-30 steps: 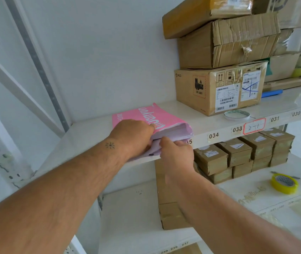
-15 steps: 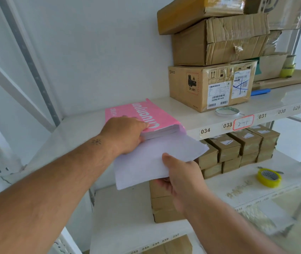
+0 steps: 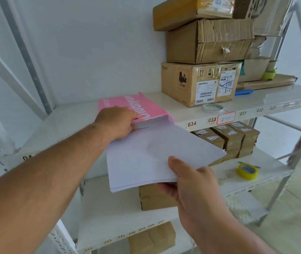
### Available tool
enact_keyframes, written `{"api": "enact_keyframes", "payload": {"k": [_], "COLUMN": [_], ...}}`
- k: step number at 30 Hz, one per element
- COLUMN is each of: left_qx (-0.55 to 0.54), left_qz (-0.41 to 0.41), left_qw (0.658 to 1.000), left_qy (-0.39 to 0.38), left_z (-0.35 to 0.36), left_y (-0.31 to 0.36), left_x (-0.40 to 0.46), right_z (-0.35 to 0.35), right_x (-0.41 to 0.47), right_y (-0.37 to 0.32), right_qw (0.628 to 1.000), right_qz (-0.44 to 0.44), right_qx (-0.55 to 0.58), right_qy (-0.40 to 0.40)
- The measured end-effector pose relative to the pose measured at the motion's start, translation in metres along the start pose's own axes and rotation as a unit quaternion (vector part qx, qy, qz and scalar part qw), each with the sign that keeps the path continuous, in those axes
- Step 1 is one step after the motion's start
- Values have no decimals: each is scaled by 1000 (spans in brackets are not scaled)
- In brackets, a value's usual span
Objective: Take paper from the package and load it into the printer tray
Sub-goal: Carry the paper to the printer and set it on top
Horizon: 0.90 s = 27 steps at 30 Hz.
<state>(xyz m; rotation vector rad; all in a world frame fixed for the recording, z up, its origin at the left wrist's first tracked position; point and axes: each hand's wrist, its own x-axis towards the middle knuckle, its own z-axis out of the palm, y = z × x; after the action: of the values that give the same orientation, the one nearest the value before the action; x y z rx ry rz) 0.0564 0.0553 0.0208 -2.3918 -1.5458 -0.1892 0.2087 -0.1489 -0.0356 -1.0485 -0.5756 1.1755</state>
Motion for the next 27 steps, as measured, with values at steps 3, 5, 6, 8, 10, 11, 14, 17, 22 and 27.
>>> {"api": "enact_keyframes", "payload": {"k": [3, 5, 6, 8, 10, 11, 14, 17, 22, 27], "left_qx": [-25, -65, -104, -179, -253, -303, -541, -775, -744, -687], "left_qz": [-31, -47, -53, -82, -139, -187, -363, -334, -304, -237], "left_qw": [999, 996, 993, 980, 956, 928, 722, 534, 589, 676], "left_qy": [-15, -32, -37, -22, 49, 109, 232, 51, 79, 121], "left_z": [-1, -2, -3, -9, -17, -20, -35, -37, -25, -25], "left_y": [2, 1, 1, 2, 5, 10, 53, 114, 158, 176], "left_x": [-5, -13, -19, -38, -60, -75, -141, -201, -224, -226], "right_z": [-17, -29, -36, -50, -64, -70, -86, -103, -139, -207], "right_x": [-20, -33, -40, -52, -62, -66, -74, -80, -89, -68], "right_y": [-7, -12, -15, -21, -28, -31, -36, -30, -4, -21], "right_qw": [1000, 1000, 1000, 999, 999, 999, 999, 998, 992, 986], "right_qz": [1, 6, 11, 17, 11, 5, -5, -27, -48, 68], "right_qx": [11, 13, 17, 23, 25, 27, 31, -2, -91, 47], "right_qy": [-8, -19, -21, -25, -26, -28, -41, -53, -78, -142]}}
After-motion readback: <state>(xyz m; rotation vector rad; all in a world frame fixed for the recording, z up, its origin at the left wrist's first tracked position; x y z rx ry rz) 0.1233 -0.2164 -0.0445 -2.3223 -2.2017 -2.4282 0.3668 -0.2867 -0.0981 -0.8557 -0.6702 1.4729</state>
